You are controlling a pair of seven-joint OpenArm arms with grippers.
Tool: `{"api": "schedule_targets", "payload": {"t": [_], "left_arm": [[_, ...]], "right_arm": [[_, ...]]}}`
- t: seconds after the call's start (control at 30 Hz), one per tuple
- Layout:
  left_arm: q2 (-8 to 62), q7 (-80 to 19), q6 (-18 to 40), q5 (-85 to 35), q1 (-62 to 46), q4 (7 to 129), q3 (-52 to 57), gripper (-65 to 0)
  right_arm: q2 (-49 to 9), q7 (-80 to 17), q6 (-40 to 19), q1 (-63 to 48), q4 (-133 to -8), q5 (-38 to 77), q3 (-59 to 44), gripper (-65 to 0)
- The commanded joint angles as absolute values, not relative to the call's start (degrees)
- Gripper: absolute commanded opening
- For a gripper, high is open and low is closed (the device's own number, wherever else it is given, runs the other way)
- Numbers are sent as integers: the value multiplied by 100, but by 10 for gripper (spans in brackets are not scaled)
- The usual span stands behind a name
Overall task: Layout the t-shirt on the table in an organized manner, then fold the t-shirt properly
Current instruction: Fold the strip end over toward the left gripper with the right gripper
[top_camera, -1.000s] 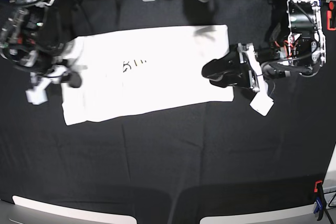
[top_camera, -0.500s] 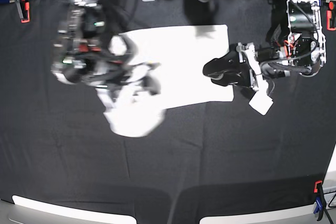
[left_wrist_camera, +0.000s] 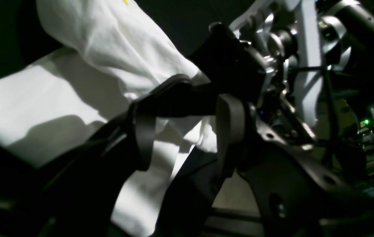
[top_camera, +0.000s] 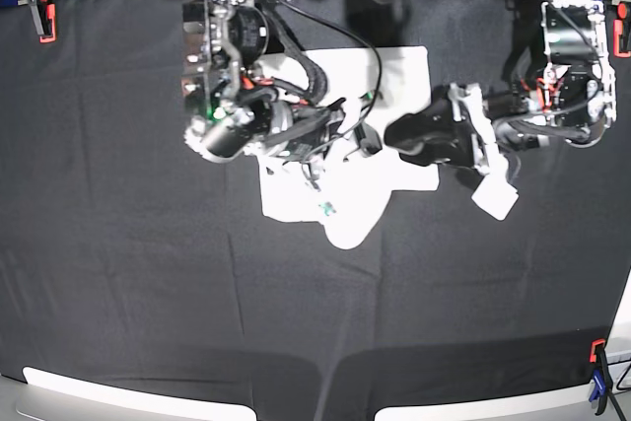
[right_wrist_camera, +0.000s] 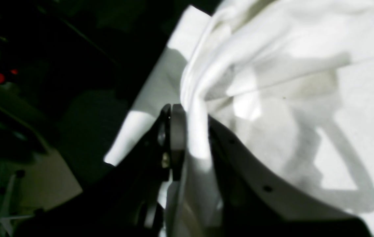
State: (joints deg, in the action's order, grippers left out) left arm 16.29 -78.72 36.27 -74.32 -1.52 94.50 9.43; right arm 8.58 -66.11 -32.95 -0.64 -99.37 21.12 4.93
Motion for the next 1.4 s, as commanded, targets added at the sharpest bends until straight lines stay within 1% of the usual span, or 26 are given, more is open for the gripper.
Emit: {"api": "schedule_targets", "payload": {"t": [0.0, 0.2, 0.57, 0.6, 0.67, 0.7, 0.73, 0.77, 0.9, 1.0, 1.1, 1.17, 1.23, 1.3, 1.37], "left_arm": [[1745, -7795, 3669, -7612, -62, 9539, 972, -374], [2112, -7797, 3667, -7612, 93, 9539, 974, -374], [2145, -7795, 3669, -7614, 176, 9539, 972, -374], [2145, -7797, 3667, -7614, 176, 9539, 972, -374], [2145, -7797, 3667, -7614, 176, 9539, 972, -374], [2145, -7797, 3667, -7614, 176, 9539, 972, -374], [2145, -7797, 3667, -7614, 176, 9539, 972, -374], [2147, -7797, 3667, -7612, 176, 9539, 972, -374], [2178, -7797, 3671, -7601, 202, 9539, 972, -374], [2368, -7795, 3669, -7592, 333, 9539, 972, -374], [2646, -7797, 3669, -7609, 519, 9539, 972, -374], [2799, -7797, 3667, -7612, 622, 9539, 972, -374], [2908, -7797, 3667, -7614, 681, 9539, 972, -374], [2952, -7797, 3667, -7616, 683, 9539, 972, -374], [2943, -7800, 3667, -7629, 681, 9539, 972, -374]], "right_arm": [[900, -6501, -3299, 43, -10044, 2226, 506, -650], [900, -6501, -3299, 45, -10044, 2314, 521, -650], [900, -6501, -3299, 45, -10044, 2314, 735, -650], [900, -6499, -3299, 45, -10044, 2314, 790, -619], [900, -6501, -3299, 45, -10044, 2429, 910, -483], [900, -6499, -3299, 45, -10044, 2593, 956, -430], [900, -6501, -3301, 45, -10044, 2788, 996, -398], [900, -6501, -3301, 45, -10044, 3002, 1028, -386], [900, -6501, -3301, 45, -10044, 3588, 1052, -387], [900, -6501, -3328, 47, -10044, 3601, 1050, -387], [900, -6501, -3603, 82, -10044, 3599, 1048, -387], [900, -6501, -3671, 113, -10047, 3548, 1046, -387], [900, -6493, -3671, 145, -10066, 3177, 1046, -387], [900, -6464, -3664, 209, -10099, 2561, 998, -387], [900, -6326, -3664, 217, -10326, 2189, 836, -387]]}}
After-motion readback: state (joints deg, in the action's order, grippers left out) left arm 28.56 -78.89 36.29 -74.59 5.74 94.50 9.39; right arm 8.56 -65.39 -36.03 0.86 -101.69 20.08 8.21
